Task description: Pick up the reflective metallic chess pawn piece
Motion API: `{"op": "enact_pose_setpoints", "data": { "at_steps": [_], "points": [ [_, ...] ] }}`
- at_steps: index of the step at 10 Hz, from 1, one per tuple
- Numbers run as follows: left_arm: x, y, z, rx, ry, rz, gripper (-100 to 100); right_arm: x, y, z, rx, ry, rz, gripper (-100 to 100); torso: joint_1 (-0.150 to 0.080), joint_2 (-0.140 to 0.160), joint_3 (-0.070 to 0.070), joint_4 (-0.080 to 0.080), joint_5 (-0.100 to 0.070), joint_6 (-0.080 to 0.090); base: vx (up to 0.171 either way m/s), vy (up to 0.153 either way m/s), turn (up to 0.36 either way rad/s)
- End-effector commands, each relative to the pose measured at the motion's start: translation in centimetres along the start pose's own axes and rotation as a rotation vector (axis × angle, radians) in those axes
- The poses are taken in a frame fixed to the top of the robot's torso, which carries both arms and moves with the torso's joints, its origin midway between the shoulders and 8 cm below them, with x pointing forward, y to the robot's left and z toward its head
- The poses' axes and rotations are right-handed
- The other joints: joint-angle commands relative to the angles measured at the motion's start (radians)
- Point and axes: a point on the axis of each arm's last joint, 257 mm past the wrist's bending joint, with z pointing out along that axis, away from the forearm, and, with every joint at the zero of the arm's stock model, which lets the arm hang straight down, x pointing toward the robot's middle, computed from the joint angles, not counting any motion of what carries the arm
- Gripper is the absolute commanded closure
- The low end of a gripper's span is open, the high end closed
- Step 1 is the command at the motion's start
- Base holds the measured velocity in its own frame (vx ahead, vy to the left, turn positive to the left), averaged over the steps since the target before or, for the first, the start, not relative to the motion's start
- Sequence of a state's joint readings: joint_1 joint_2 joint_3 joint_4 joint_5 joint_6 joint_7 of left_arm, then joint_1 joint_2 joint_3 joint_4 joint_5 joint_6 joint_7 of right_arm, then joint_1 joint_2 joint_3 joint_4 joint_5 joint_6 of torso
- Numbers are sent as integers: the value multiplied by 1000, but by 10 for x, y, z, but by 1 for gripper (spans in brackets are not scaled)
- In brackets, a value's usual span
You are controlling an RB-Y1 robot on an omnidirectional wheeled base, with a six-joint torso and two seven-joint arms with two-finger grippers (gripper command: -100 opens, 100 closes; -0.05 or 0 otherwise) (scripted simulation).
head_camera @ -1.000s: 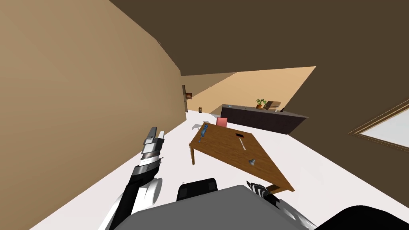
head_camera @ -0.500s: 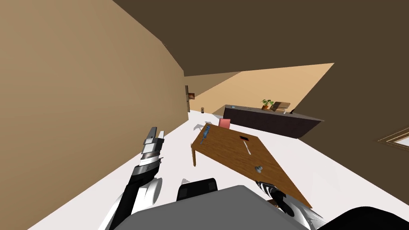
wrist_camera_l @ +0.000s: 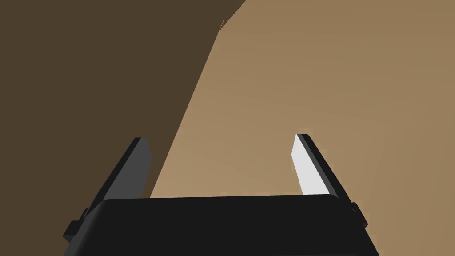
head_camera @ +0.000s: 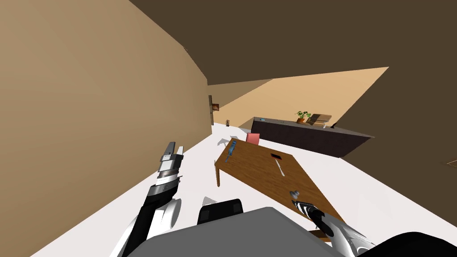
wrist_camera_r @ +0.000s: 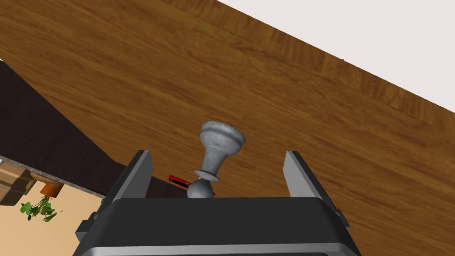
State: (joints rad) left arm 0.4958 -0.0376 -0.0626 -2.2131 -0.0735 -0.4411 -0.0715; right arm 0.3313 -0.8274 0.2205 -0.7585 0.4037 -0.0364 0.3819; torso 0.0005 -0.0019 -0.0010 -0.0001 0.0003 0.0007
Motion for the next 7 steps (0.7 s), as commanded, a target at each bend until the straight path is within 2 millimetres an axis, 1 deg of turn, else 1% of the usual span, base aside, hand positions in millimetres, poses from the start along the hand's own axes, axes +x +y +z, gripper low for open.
{"op": "enact_pose_setpoints", "data": {
  "at_steps": [1, 3, 4, 5, 6, 7],
  "points": [
    [0, 0, 0, 0, 0, 0, 0, -9, -21, -2, 35, -1, -22, -100, 0, 0, 0, 0, 0, 0, 52, 13, 93],
    [0, 0, 0, 0, 0, 0, 0, -16, -37, -3, 62, -3, -41, -100, 0, -1, -1, 0, 0, 0, 55, 13, 80],
    [0, 0, 0, 0, 0, 0, 0, -15, -32, -2, 56, -1, -34, -100, 0, -1, -1, 0, 0, 0, 23, 6, 14],
    [0, 0, 0, 0, 0, 0, 0, -15, -33, -1, 57, -2, -35, 0, 0, 0, 0, 0, 0, 1, 0, 0, 0],
    [0, 0, 0, 0, 0, 0, 0, -14, -31, -1, 50, -4, -44, -100, 0, 2, 1, 0, 0, 1, 36, -6, -82],
    [0, 0, 0, 0, 0, 0, 0, -12, -30, 0, 43, -6, -48, -100, -1, 1, 0, 0, 0, 1, 72, -18, -130]
  ]
}}
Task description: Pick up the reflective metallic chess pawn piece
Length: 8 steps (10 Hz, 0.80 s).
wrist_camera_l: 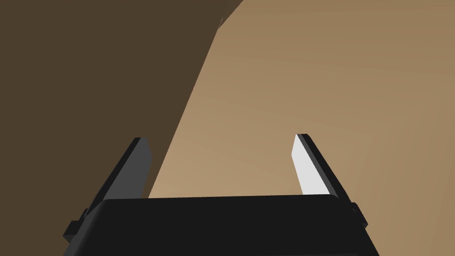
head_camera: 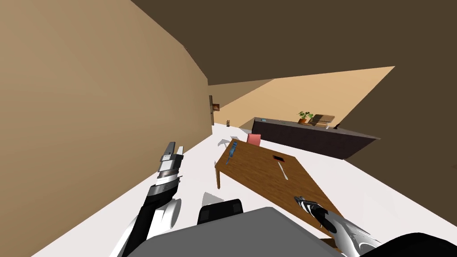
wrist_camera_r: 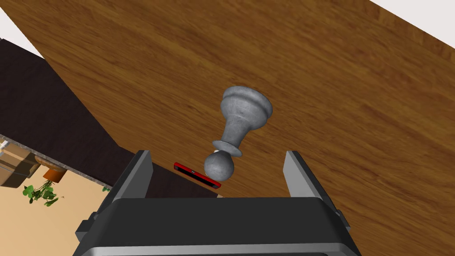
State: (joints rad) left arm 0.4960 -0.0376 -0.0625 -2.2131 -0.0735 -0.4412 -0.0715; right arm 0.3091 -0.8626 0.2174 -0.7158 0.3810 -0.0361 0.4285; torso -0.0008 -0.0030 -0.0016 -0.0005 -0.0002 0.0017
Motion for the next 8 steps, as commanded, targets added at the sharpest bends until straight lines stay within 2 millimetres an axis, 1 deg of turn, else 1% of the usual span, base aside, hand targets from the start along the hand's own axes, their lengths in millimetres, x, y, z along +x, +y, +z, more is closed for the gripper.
{"op": "enact_pose_setpoints", "data": {
  "at_steps": [1, 3, 8],
  "points": [
    [0, 0, 0, 0, 0, 0, 0, 2, 3, 1, -12, -6, -7, -100, 0, 0, 0, 0, 0, 0, 109, -33, -105],
    [0, 0, 0, 0, 0, 0, 0, 4, 5, 1, -18, -10, -28, -100, 0, -2, -1, 0, 0, -1, 70, -10, -29],
    [0, 0, 0, 0, 0, 0, 0, 9, 11, 2, -35, -24, -52, -100, 0, -1, 0, 0, 0, 0, 62, -8, -78]
  ]
}}
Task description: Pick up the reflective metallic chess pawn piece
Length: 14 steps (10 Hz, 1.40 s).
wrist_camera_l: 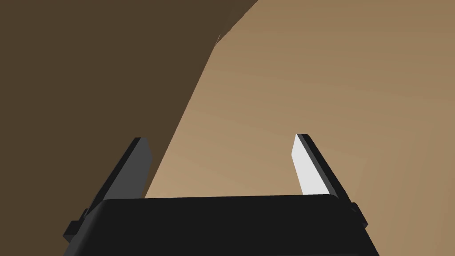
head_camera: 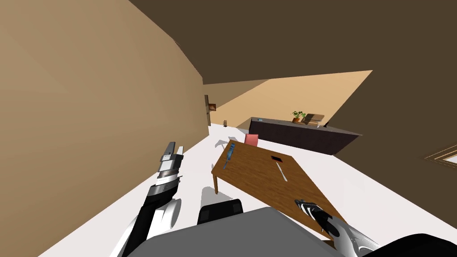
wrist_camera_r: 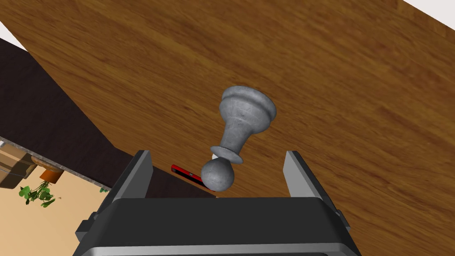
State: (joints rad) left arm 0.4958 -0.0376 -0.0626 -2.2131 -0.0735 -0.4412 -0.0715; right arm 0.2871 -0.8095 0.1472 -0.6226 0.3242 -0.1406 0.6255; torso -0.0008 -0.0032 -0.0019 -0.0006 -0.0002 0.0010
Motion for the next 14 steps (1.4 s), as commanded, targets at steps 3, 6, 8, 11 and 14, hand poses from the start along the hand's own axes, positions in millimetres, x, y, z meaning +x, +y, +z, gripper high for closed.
{"op": "enact_pose_setpoints", "data": {
  "at_steps": [3, 6, 8, 11, 14],
  "points": [
    [0, 0, 0, 0, 0, 0, 0, 3, 4, 0, -11, -13, -21, -100, 0, 0, 0, 0, 0, 0, 59, -10, -67],
    [0, 0, 0, 0, 0, 0, 0, 3, 6, 0, -13, -16, -25, 100, 0, 2, 1, 0, 0, 0, 27, -10, -25],
    [0, 0, 0, 0, 0, 0, 0, 3, 6, 0, -14, -17, -24, 100, 0, 4, 2, 1, 0, 0, 0, 0, 0],
    [0, 0, 0, 0, 0, 0, 0, 3, 6, 0, -14, -17, -24, 0, 0, 4, 2, 1, 0, 0, 0, 0, 0],
    [0, 0, 0, 0, 0, 0, 0, 0, 0, 0, -2, -2, -5, 100, 1, 8, 4, 2, 0, 0, -68, 13, 91]
  ]
}}
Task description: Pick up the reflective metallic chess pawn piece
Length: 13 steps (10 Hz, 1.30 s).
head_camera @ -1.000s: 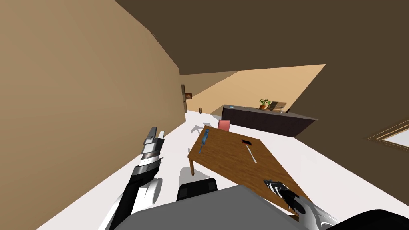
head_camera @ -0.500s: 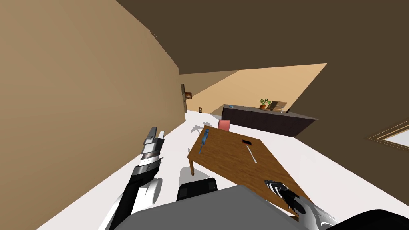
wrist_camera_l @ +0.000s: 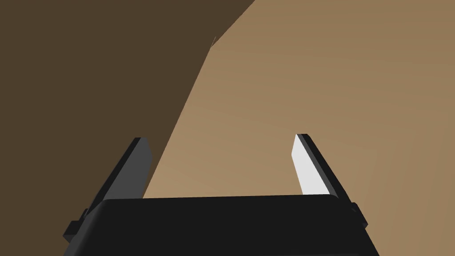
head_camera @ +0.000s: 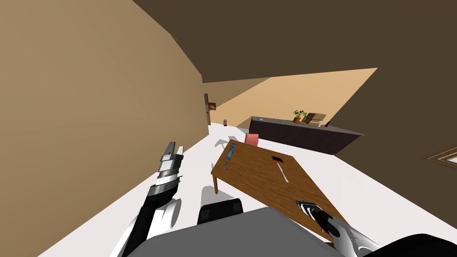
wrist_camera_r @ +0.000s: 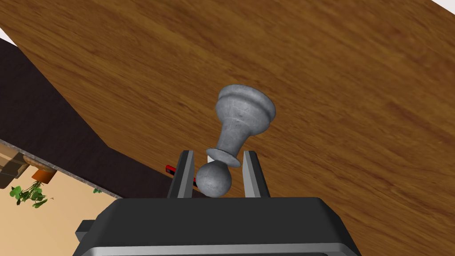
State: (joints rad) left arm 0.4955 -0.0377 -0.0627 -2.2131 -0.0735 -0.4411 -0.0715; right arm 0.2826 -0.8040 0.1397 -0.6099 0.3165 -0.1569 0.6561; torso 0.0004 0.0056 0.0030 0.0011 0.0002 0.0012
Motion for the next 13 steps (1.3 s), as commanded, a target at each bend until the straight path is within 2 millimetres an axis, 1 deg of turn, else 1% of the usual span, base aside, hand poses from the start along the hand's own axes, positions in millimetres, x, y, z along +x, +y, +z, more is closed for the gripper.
{"op": "enact_pose_setpoints", "data": {
  "at_steps": [1, 10, 12, 13],
  "points": [
    [0, 0, 0, 0, 0, 0, 0, -1, -3, 0, 9, 10, 8, 100, 0, 0, 0, 0, 0, 0, -84, 16, 115],
    [0, 0, 0, 0, 0, 0, 0, -11, -14, -3, 46, 31, 57, 100, 0, -1, 0, 0, 0, 0, -64, 12, 67],
    [0, 0, 0, 0, 0, 0, 0, -11, -14, -3, 45, 30, 59, 100, 1, 0, 0, 0, 0, 1, -42, 11, 30],
    [0, 0, 0, 0, 0, 0, 0, -11, -14, -3, 45, 30, 61, 0, 0, -2, -1, 0, 0, 1, 0, 0, 0]
  ]
}}
